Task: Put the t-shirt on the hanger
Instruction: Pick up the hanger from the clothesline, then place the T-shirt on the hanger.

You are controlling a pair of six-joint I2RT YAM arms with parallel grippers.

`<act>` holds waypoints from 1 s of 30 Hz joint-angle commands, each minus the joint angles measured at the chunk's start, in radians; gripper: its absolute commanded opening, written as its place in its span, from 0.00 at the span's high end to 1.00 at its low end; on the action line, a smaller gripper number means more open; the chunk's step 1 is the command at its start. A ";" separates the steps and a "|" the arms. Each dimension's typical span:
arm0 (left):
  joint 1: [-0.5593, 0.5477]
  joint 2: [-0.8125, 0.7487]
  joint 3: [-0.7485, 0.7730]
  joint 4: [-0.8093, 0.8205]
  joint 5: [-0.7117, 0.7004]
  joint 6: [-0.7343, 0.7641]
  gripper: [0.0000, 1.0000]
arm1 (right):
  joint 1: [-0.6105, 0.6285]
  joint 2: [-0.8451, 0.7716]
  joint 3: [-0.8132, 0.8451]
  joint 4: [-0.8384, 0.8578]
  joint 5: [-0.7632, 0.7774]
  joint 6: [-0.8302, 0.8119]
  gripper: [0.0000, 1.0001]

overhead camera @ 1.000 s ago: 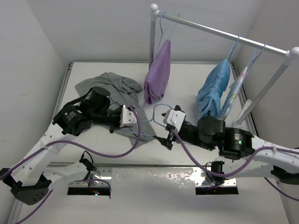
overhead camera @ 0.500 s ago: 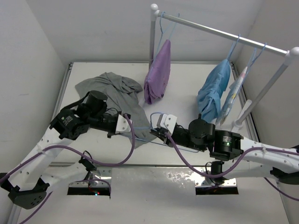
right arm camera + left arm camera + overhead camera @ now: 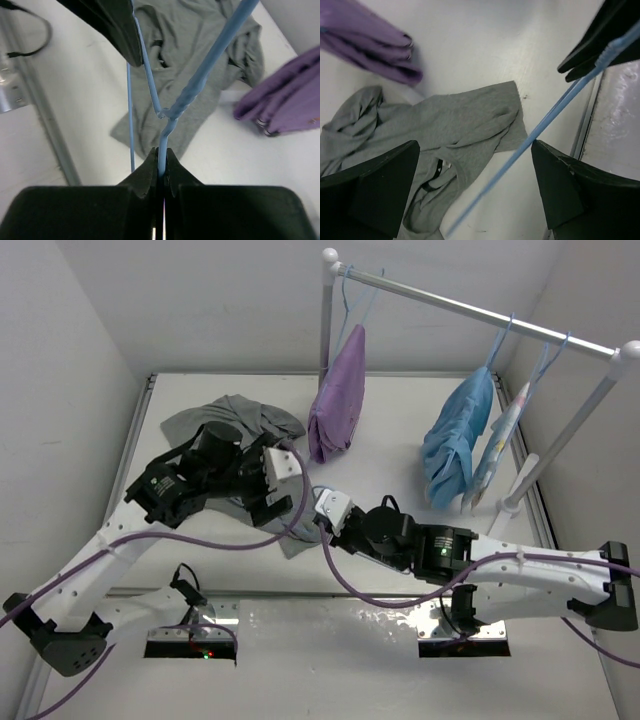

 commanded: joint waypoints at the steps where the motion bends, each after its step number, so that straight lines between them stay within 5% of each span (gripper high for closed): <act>1: 0.056 0.025 0.105 0.105 -0.179 -0.149 0.08 | 0.000 0.012 -0.014 0.066 0.090 0.044 1.00; 9: 0.174 0.060 0.174 0.066 -0.164 -0.162 0.05 | -0.031 0.034 -0.063 0.087 0.102 0.064 1.00; 12: 0.244 0.078 0.125 0.101 -0.219 -0.145 0.13 | -0.037 0.031 -0.074 0.107 0.082 0.068 1.00; 14: 0.463 0.150 0.099 0.108 -0.137 -0.119 0.19 | -0.037 0.032 -0.072 0.110 0.081 0.068 1.00; 15: 0.667 0.195 0.101 0.071 0.046 -0.079 0.19 | -0.038 0.034 -0.074 0.112 0.076 0.065 1.00; 18: 0.914 0.414 0.143 -0.024 0.230 0.002 0.19 | -0.038 0.037 -0.077 0.123 0.067 0.063 1.00; 21: 0.936 0.506 0.086 -0.031 0.212 0.059 0.20 | -0.038 0.045 -0.077 0.135 0.061 0.060 1.00; 30: 0.919 0.483 -0.158 0.312 0.062 0.015 0.17 | -0.045 0.120 -0.043 0.146 0.067 0.051 1.00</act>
